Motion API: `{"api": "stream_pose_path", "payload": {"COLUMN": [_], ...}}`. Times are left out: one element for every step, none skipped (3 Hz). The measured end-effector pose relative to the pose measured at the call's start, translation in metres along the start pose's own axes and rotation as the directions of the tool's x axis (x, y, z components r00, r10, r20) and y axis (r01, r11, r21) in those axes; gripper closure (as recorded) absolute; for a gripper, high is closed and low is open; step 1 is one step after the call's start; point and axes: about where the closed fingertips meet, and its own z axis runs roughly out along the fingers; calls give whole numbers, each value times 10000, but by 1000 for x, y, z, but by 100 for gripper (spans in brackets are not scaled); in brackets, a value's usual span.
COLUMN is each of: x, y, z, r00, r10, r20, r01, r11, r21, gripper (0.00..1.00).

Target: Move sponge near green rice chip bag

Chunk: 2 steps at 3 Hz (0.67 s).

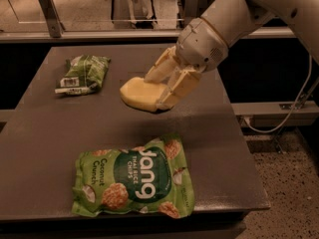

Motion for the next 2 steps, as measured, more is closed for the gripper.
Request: {"api": "stream_pose_path", "payload": {"x": [-8, -23], "y": [5, 19], "z": [8, 16], "r00": [9993, 9966], "r10": [-204, -574], "r20": [310, 588], "r01": [215, 617], "r11": [9992, 9953], "r21": [-346, -741], "gripper": [100, 100]}}
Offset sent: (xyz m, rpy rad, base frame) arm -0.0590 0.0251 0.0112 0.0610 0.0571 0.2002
